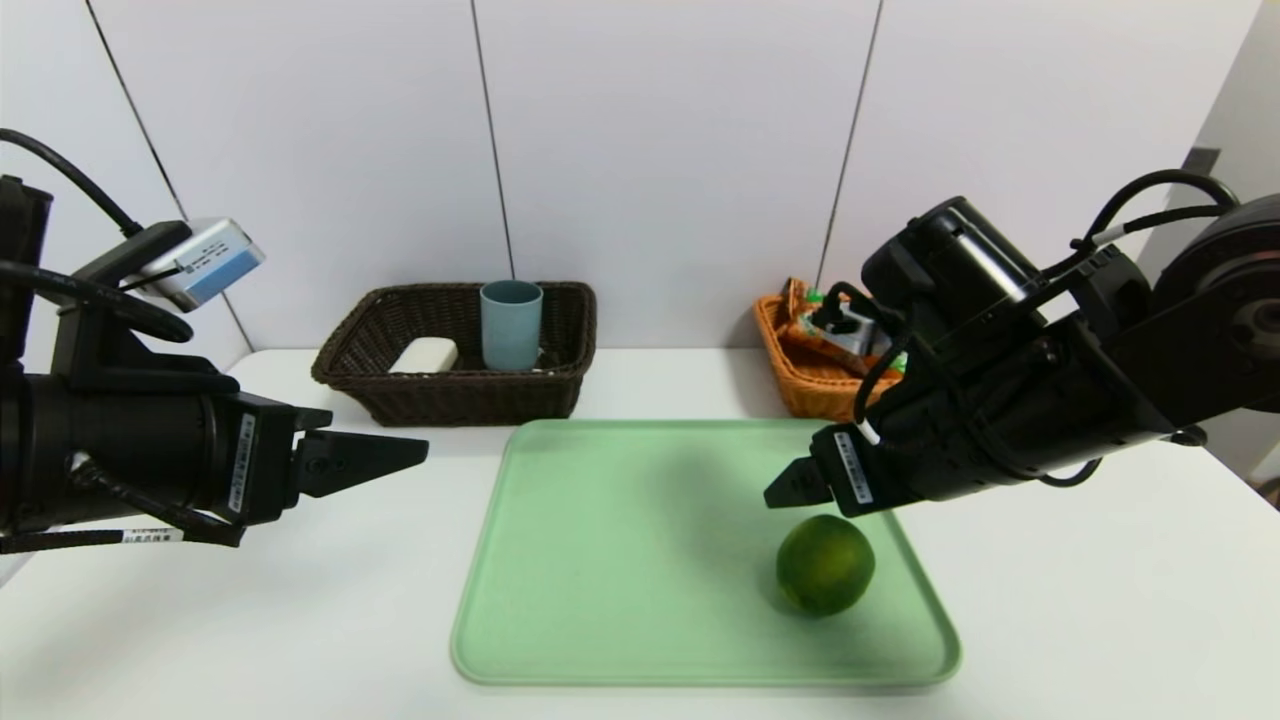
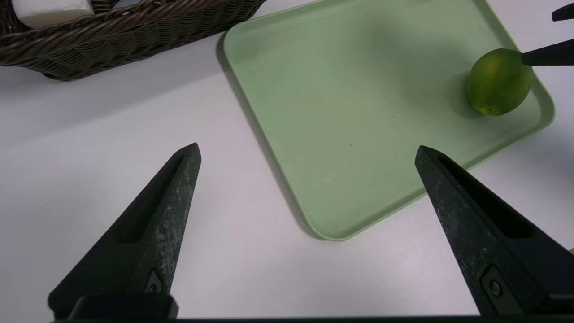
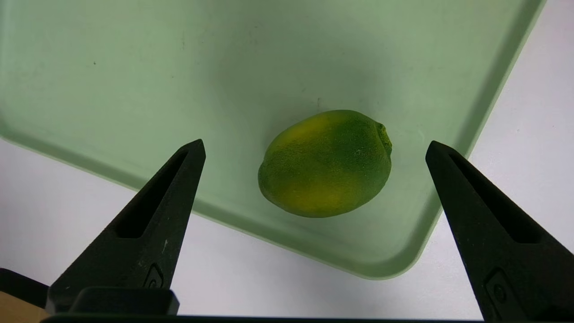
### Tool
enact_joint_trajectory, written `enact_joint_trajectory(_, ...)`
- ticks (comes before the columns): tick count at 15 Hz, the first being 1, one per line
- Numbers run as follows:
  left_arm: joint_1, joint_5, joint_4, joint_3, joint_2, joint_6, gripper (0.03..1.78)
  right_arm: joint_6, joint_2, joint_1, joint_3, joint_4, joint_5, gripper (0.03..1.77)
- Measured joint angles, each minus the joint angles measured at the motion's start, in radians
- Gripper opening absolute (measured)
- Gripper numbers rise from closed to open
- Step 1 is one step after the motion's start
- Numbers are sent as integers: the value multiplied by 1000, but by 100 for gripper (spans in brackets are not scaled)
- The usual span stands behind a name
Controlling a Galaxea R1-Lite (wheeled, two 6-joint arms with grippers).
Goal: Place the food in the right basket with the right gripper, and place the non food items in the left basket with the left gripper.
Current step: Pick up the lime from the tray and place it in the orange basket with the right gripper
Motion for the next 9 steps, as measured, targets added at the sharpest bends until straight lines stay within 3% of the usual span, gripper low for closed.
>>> enact_joint_trajectory(2,0,-1,1,1,3,0,169,-108,-2,-6,0,4,0,170)
enact_joint_trajectory(7,0,0,-5,19,4,-1,169,-587,-8,-22,3,37,19,170)
enact_joint_trajectory(9,0,0,-6,24,4,-1,169,-769,5,-41,4,42,65,170)
